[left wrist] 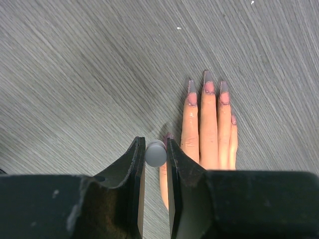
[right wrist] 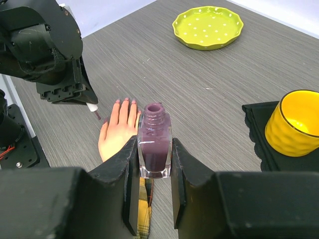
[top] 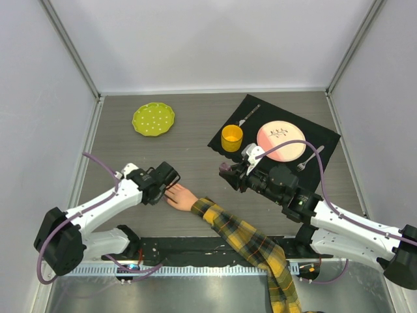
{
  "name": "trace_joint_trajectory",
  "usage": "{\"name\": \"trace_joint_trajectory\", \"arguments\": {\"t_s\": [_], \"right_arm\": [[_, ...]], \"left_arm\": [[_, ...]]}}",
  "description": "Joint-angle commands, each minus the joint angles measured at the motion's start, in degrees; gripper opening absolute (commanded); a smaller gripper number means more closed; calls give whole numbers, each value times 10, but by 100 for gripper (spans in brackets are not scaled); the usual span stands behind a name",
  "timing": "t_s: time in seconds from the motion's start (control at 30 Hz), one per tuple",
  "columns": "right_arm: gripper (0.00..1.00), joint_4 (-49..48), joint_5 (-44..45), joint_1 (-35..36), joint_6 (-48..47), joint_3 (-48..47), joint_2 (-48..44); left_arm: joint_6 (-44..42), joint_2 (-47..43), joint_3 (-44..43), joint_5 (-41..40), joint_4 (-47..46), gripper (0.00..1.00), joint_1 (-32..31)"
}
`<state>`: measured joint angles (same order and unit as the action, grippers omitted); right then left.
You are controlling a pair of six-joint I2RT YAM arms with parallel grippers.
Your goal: Paint the nails
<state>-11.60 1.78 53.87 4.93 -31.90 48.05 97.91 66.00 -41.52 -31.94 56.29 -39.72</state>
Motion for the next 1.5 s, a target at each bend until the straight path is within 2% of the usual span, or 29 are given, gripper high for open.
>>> {"name": "trace_joint_trajectory", "arguments": {"t_s": [0.0, 0.83, 1.47], "right_arm": [[1, -35, -4, -3, 9, -5, 1], [1, -34, -4, -3, 8, -4, 2], [1, -34, -4, -3, 8, -6, 5]], "left_arm": [[-19, 6, -18, -20, -23, 0, 3], [-22, 45, -27, -34, -44, 0, 3], [-45, 53, -29, -43, -53, 0, 27]]}}
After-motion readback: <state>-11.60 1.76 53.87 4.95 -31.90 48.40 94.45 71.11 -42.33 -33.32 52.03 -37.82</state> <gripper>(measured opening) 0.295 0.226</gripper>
